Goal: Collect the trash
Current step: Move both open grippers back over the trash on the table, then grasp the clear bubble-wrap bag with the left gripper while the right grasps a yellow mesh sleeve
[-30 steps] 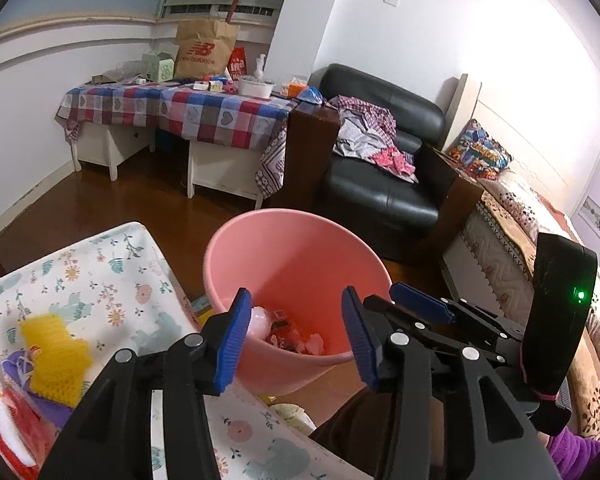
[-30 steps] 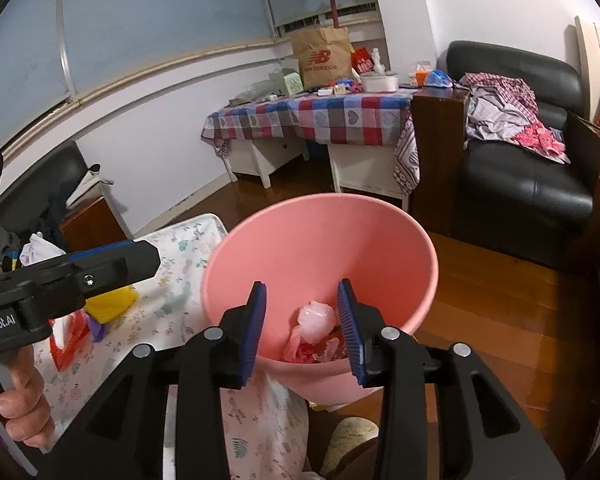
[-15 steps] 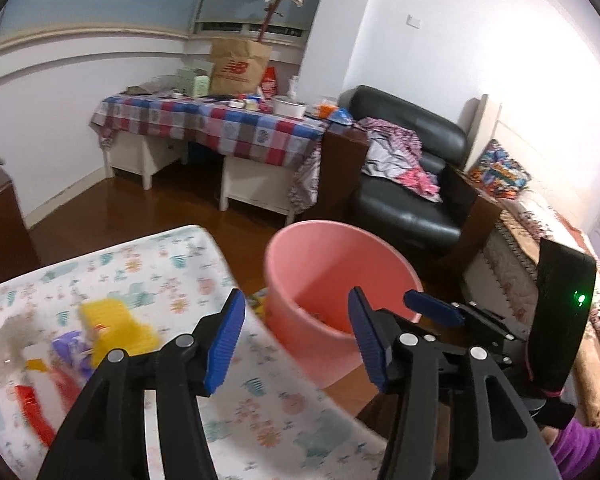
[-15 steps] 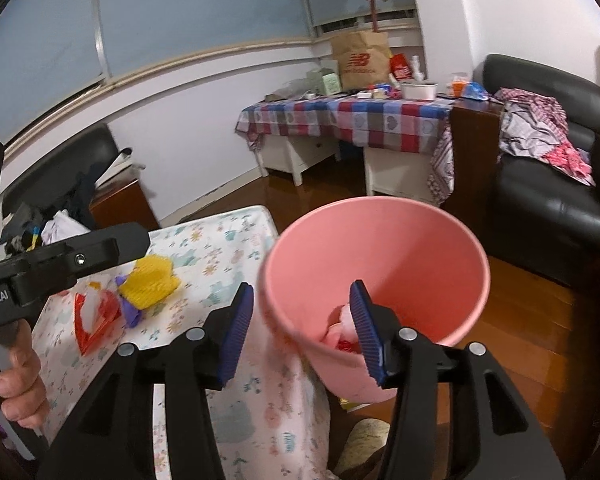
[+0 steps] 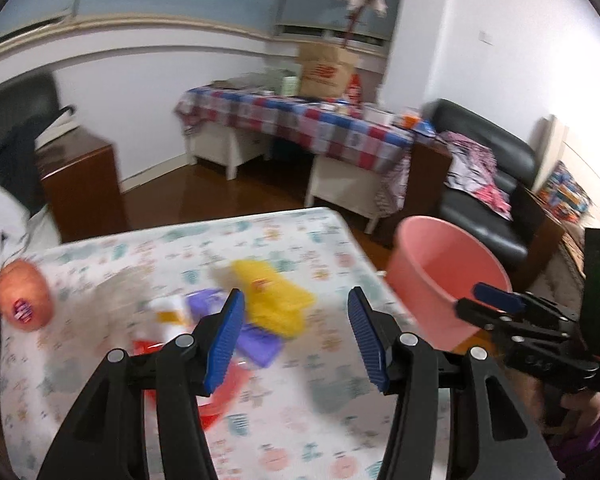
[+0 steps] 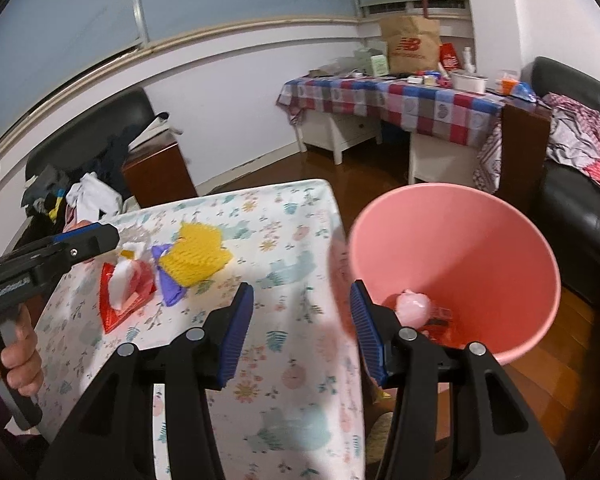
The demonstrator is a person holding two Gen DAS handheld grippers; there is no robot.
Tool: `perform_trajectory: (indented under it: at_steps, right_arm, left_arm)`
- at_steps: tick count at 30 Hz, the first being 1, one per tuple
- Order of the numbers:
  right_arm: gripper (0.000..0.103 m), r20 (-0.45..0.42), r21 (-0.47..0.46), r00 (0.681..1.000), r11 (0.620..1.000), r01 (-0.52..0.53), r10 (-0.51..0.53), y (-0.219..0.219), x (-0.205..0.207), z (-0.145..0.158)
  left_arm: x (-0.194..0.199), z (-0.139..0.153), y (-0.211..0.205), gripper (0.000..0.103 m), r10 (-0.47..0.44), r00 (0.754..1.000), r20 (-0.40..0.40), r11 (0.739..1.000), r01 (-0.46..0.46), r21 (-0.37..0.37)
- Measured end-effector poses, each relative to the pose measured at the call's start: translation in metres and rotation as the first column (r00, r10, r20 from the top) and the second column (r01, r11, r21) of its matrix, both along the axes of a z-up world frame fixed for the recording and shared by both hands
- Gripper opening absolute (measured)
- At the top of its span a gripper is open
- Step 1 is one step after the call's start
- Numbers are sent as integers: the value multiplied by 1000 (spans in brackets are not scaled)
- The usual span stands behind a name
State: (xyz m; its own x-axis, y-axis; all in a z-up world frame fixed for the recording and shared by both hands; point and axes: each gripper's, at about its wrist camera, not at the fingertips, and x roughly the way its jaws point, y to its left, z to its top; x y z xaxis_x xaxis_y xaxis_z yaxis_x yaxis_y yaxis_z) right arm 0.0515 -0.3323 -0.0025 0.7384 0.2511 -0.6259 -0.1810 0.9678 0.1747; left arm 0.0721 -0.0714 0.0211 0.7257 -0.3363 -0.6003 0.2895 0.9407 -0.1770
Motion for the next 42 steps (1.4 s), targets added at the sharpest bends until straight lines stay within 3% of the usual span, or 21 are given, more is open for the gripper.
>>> perform_trajectory:
  at_steps: [9, 17, 28, 30, 32, 35, 42]
  right_arm:
    - [51, -47, 16, 996, 997, -79, 79, 32, 12, -8]
    - [51, -99, -9, 984, 989, -149, 148, 65, 13, -24]
    - [51, -136, -9, 979, 988, -154, 151, 73, 19, -31]
    - [51, -138, -4, 978, 987, -158, 156, 75, 21, -31]
    - [51, -133, -6, 977, 986, -167, 165, 78, 23, -29]
    - [51, -118, -10, 976, 983, -184, 181, 83, 27, -26]
    - [51, -71, -1, 971, 973, -229, 228, 99, 43, -14]
  left_arm:
    - [1, -28, 75, 53, 168, 985, -29, 986, -167, 17]
    - [15, -44, 134, 53, 284, 958, -42, 957, -281, 69]
    - [58, -70, 158, 52, 270, 951, -149, 963, -268, 33]
    - [60, -74, 156, 49, 260, 953, -158, 966, -258, 33]
    - [61, -76, 155, 29, 245, 955, -166, 969, -244, 28]
    - [58, -77, 152, 22, 228, 959, -170, 974, -228, 18]
    - [34, -68, 149, 18, 225, 965, -136, 974, -227, -1]
